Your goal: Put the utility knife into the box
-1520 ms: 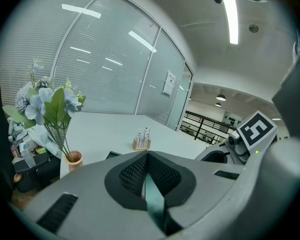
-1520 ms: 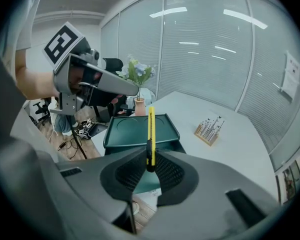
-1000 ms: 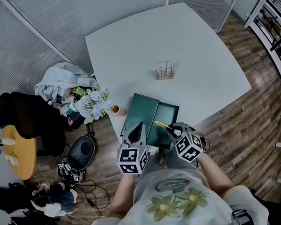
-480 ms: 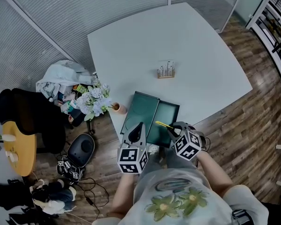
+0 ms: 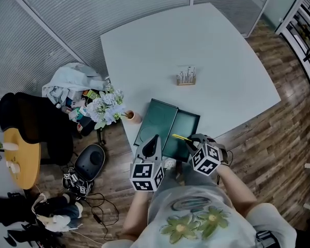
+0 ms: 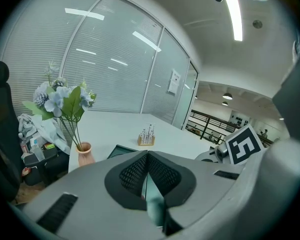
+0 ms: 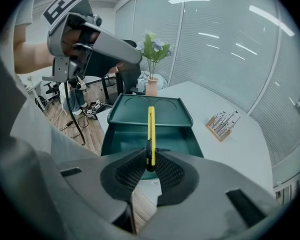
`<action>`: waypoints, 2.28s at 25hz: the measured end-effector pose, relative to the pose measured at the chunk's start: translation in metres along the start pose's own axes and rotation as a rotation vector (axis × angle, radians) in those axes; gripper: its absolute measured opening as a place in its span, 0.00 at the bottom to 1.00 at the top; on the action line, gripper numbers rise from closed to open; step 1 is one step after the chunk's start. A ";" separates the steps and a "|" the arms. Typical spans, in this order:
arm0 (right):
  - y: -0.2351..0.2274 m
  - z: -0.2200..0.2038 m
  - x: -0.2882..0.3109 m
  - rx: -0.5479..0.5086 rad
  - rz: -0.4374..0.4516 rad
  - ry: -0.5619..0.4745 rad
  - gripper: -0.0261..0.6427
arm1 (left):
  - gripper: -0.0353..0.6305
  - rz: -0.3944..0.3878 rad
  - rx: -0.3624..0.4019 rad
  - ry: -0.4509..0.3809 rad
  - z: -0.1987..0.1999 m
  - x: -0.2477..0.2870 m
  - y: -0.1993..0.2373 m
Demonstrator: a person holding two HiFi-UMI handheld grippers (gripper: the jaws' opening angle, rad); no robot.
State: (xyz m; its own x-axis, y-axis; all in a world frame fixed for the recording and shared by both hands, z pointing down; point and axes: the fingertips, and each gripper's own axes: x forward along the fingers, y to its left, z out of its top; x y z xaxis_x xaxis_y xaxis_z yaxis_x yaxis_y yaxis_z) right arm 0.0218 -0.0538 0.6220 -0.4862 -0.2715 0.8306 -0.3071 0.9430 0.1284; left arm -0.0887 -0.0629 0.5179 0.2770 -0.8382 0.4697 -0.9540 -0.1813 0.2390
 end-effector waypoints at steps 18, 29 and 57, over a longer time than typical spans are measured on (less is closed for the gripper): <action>-0.002 -0.013 0.025 -0.167 0.029 0.103 0.13 | 0.05 0.028 -0.044 0.002 -0.001 -0.002 0.007; 0.002 -0.020 0.045 -0.283 0.066 0.166 0.13 | 0.05 0.056 -0.058 0.002 -0.004 -0.007 0.015; 0.014 -0.038 0.083 -0.467 0.154 0.312 0.13 | 0.05 0.084 -0.080 0.006 -0.011 -0.013 0.023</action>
State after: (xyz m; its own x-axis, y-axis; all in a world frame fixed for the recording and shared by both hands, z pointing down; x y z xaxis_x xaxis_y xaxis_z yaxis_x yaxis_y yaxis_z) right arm 0.0080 -0.0556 0.7131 -0.2106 -0.1217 0.9700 0.1757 0.9714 0.1600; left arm -0.1127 -0.0509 0.5267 0.1969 -0.8458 0.4959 -0.9618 -0.0685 0.2650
